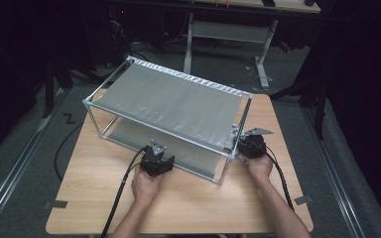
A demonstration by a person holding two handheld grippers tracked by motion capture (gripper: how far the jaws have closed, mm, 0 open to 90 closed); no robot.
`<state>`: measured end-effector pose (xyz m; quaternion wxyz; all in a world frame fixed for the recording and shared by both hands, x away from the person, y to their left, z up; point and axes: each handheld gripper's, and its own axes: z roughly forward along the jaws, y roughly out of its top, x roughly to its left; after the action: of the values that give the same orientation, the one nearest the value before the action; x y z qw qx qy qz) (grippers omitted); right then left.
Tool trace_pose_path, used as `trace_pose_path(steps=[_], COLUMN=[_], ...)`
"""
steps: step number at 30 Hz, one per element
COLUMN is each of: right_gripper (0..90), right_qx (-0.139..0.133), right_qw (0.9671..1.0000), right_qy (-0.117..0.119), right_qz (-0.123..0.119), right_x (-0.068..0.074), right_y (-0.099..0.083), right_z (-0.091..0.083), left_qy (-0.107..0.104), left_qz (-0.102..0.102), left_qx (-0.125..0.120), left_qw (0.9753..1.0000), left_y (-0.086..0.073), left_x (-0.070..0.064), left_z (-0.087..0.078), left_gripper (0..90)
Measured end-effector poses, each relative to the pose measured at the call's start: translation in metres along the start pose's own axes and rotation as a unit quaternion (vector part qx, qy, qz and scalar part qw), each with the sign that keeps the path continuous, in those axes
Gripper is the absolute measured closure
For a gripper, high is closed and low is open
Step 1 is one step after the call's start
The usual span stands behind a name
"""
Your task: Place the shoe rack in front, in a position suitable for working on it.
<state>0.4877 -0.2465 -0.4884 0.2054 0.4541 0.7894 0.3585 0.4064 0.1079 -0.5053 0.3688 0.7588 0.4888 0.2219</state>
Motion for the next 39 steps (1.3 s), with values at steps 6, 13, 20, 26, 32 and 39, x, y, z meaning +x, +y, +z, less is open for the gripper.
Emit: trace_pose_path(steps=[6, 13, 20, 26, 32, 39], right_gripper=[80.5, 80.5, 80.5, 80.5, 80.7, 80.7], right_qx=[-0.004, -0.011, -0.010, -0.010, -0.015, -0.010], right_qw=[0.9993, 0.9979, 0.9956, 0.9911, 0.9900, 0.9939], right_qy=[0.018, 0.042, 0.065, 0.099, 0.103, 0.078], right_qz=[-0.032, -0.047, -0.067, -0.089, -0.095, -0.077], right_x=[0.015, 0.034, 0.054, 0.074, 0.083, 0.066], right_y=[-0.011, -0.028, -0.040, -0.053, -0.060, -0.047], right_z=[-0.011, -0.027, -0.041, -0.055, -0.062, -0.048], left_qy=[0.001, 0.002, 0.002, 0.004, 0.005, 0.003], left_qz=[0.000, 0.001, 0.001, 0.001, 0.002, 0.002], left_qx=[0.000, 0.000, 0.000, 0.000, 0.002, 0.003], left_qw=[1.0000, 1.0000, 1.0000, 1.0000, 1.0000, 1.0000], left_y=[0.000, 0.000, 0.000, 0.000, 0.000, 0.001], left_x=[0.000, 0.000, -0.001, -0.001, -0.001, -0.001], left_z=[0.000, 0.000, 0.000, 0.001, 0.001, 0.001], left_gripper=[41.4, 41.4, 41.4, 41.4, 41.4, 41.9])
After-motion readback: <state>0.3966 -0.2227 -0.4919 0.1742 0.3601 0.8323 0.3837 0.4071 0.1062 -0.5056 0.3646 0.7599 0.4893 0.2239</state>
